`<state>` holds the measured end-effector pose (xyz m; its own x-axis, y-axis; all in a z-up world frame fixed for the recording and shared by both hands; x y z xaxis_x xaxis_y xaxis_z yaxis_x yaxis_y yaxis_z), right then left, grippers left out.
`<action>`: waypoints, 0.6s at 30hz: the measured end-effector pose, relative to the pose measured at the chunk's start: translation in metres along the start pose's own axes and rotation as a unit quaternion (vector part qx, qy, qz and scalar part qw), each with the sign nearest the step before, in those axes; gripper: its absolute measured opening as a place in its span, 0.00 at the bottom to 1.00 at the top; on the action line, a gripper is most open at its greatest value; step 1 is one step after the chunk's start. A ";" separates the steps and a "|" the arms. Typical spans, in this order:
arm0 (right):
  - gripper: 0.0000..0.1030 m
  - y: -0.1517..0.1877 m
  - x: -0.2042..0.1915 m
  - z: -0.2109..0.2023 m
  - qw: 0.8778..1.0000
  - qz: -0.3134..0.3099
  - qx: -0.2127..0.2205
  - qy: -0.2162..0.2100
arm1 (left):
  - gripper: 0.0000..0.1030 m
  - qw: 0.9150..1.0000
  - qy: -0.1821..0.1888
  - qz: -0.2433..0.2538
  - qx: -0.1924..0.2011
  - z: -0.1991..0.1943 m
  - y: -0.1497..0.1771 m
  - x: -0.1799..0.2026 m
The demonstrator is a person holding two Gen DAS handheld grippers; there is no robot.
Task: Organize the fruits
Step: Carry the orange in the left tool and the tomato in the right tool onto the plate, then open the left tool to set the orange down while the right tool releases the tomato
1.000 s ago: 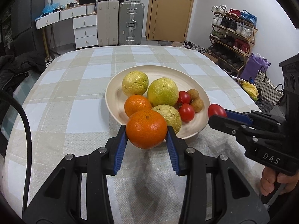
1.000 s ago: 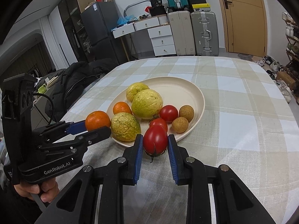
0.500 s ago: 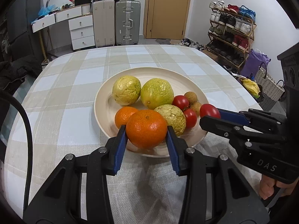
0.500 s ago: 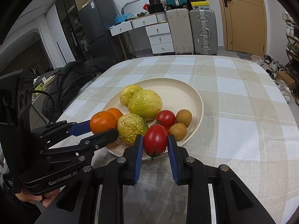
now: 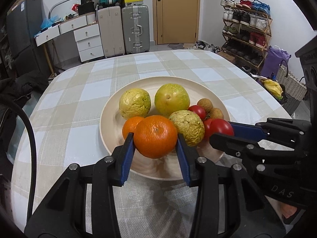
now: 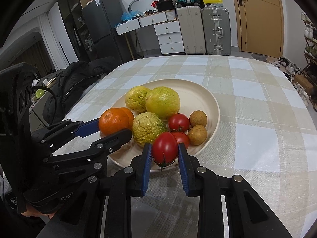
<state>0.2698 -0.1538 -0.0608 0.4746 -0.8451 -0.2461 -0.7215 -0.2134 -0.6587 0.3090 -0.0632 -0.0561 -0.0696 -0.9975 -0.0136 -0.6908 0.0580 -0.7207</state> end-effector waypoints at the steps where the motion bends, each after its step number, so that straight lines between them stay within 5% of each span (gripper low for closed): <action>1: 0.26 0.000 0.000 0.000 1.000 0.000 0.001 0.000 | 0.37 1.000 0.000 -0.001 -0.002 0.002 0.000 -0.001; 18: 0.26 -0.003 0.005 0.007 1.000 0.003 0.005 0.001 | 0.37 1.000 0.004 -0.006 -0.025 0.014 0.006 -0.004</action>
<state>0.2778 -0.1545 -0.0648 0.4693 -0.8473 -0.2487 -0.7192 -0.2034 -0.6644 0.3158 -0.0593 -0.0700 -0.0662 -0.9978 0.0006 -0.7272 0.0479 -0.6848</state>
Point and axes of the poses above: each gripper's, at about its wrist camera, not at the fingertips, and z roughly the way its jaws point, x to its right, y to its underside, the point moved 6 cm from there along z, roughly the way its jaws point
